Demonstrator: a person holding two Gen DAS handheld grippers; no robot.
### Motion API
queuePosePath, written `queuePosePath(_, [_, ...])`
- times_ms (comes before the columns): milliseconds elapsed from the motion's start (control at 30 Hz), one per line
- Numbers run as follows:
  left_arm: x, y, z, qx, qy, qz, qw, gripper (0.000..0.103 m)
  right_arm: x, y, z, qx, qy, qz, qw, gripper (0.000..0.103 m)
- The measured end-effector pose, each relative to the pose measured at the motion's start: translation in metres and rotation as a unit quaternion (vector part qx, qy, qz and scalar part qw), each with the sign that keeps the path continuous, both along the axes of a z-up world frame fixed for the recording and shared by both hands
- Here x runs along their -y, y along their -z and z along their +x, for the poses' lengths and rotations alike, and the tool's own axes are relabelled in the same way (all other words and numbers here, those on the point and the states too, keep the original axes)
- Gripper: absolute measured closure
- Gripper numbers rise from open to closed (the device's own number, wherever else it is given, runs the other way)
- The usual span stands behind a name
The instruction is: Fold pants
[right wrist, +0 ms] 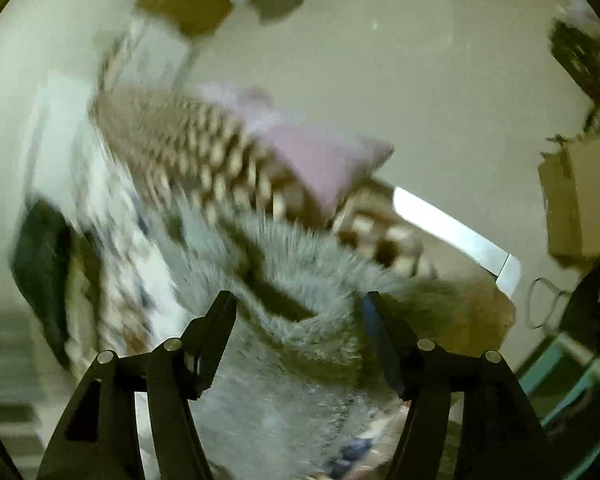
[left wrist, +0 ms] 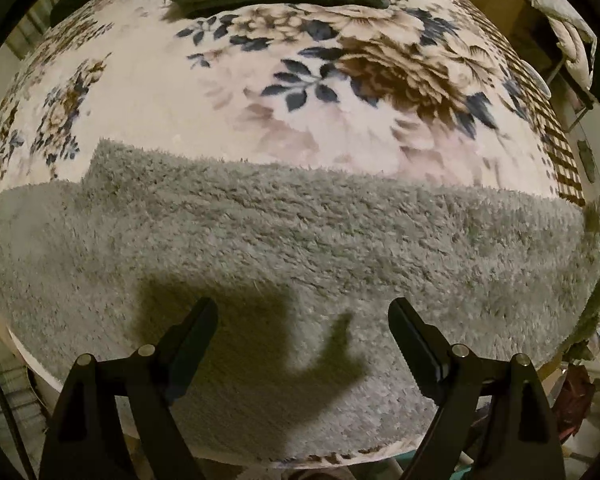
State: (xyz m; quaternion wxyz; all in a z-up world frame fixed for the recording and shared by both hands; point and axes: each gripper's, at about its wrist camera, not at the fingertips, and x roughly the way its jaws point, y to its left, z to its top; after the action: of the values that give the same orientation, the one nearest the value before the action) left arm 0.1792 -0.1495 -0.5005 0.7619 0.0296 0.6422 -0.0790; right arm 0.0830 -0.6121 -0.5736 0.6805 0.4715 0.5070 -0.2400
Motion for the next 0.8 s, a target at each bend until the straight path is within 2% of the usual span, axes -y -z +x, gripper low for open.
queuePosePath(33, [0.0,0.0,-0.001,0.0,0.001,0.0,1.0,0.016,-0.006,0.004,0.007,-0.01,-0.015,-0.008,1.0,0.087])
queuePosePath(67, [0.0,-0.001,-0.002,0.0,0.002,0.0,1.0,0.016,-0.013,0.003,0.01,-0.016,-0.027,-0.02,0.999,0.093])
queuePosePath(167, [-0.002,-0.002,-0.005,0.004,0.007,0.0,1.0,0.016,-0.021,-0.027,-0.003,-0.003,-0.003,-0.073,0.997,0.093])
queuePosePath(233, [-0.003,-0.002,-0.007,0.006,0.009,0.001,0.9999,0.016,-0.015,-0.049,-0.029,0.003,0.051,-0.084,0.995,0.093])
queuePosePath(267, [-0.004,-0.001,-0.007,0.004,0.008,0.002,1.0,0.016,-0.012,-0.052,-0.037,-0.008,0.071,-0.086,0.994,0.093])
queuePosePath(333, [-0.008,0.003,-0.006,-0.003,-0.001,-0.001,1.0,0.016,0.0,-0.038,-0.055,-0.037,0.104,-0.069,0.991,0.093])
queuePosePath(400, [-0.01,0.004,-0.005,-0.007,-0.009,-0.005,0.9999,0.016,0.013,-0.012,-0.057,-0.041,0.101,-0.018,0.994,0.084])
queuePosePath(433, [-0.011,0.003,-0.005,-0.006,-0.011,-0.005,0.9999,0.016,0.015,-0.001,-0.054,-0.042,0.083,0.009,0.996,0.059])
queuePosePath(467, [-0.011,0.002,-0.005,-0.002,-0.011,-0.005,0.9999,0.016,0.013,-0.001,-0.053,-0.046,0.077,0.005,0.996,0.028])
queuePosePath(500, [-0.011,0.0,-0.006,0.003,-0.01,-0.004,0.9999,0.016,0.01,-0.006,-0.053,-0.052,0.077,-0.014,0.996,0.021])
queuePosePath(600, [-0.014,-0.002,-0.007,0.012,-0.005,-0.001,0.9999,0.016,0.002,-0.042,-0.048,-0.047,0.06,-0.082,0.994,0.021])
queuePosePath(700, [-0.018,0.0,-0.008,0.01,-0.008,-0.001,0.9999,0.016,-0.01,-0.071,-0.014,-0.034,-0.011,-0.138,0.99,0.021])
queuePosePath(767, [-0.02,0.002,-0.009,0.007,-0.013,-0.001,0.9999,0.016,-0.023,-0.07,0.032,-0.07,-0.101,-0.178,0.976,0.021])
queuePosePath(800, [-0.021,0.003,-0.009,0.006,-0.016,-0.001,0.9998,0.016,-0.029,-0.057,0.056,-0.11,-0.145,-0.187,0.965,0.021])
